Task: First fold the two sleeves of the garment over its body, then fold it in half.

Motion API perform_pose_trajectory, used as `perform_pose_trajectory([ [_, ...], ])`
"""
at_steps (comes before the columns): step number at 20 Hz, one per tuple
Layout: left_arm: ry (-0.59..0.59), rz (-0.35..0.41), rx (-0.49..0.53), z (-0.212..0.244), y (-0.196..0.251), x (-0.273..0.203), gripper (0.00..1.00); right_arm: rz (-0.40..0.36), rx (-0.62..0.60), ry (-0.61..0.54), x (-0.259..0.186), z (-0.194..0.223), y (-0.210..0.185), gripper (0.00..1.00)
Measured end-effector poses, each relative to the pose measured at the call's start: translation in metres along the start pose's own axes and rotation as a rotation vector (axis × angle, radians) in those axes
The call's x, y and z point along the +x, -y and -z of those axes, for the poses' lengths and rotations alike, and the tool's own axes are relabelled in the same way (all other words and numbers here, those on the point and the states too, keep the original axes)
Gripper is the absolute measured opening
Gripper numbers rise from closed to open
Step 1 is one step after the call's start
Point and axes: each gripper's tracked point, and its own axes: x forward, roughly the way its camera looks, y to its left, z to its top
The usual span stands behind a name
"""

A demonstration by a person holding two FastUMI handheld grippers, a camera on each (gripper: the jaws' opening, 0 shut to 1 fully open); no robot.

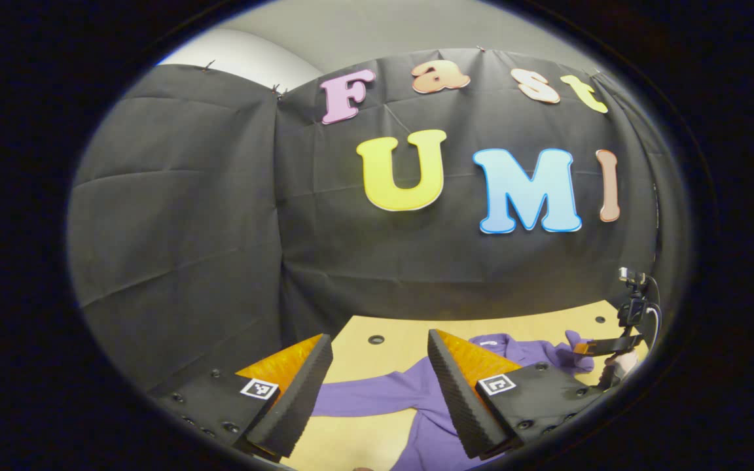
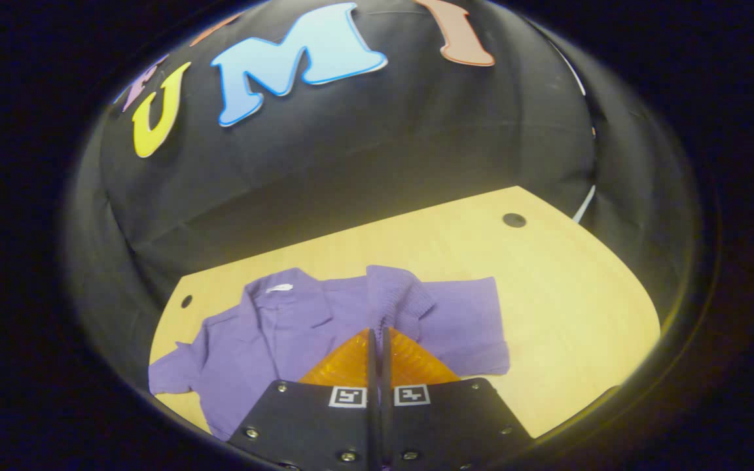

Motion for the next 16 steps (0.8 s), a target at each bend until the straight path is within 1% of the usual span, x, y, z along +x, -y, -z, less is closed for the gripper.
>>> perform_pose_trajectory([
  [5, -0.01, -0.052, 0.009, 0.012, -0.063, -0.005, 0.96, -0.086, -0.047, -0.032, 0.017, 0.02, -0.099, 0.01],
  [10, -0.026, -0.14, 0.001, 0.023, -0.121, -0.011, 0.96, -0.178, -0.123, -0.085, 0.028, 0.052, -0.188, 0.01],
  [13, -0.042, -0.19, -0.008, 0.037, -0.153, -0.021, 0.96, -0.218, -0.183, -0.122, 0.034, 0.077, -0.23, 0.01],
  [16, -0.055, -0.231, -0.012, 0.048, -0.177, -0.029, 0.95, -0.238, -0.227, -0.172, 0.041, 0.104, -0.26, 0.01],
])
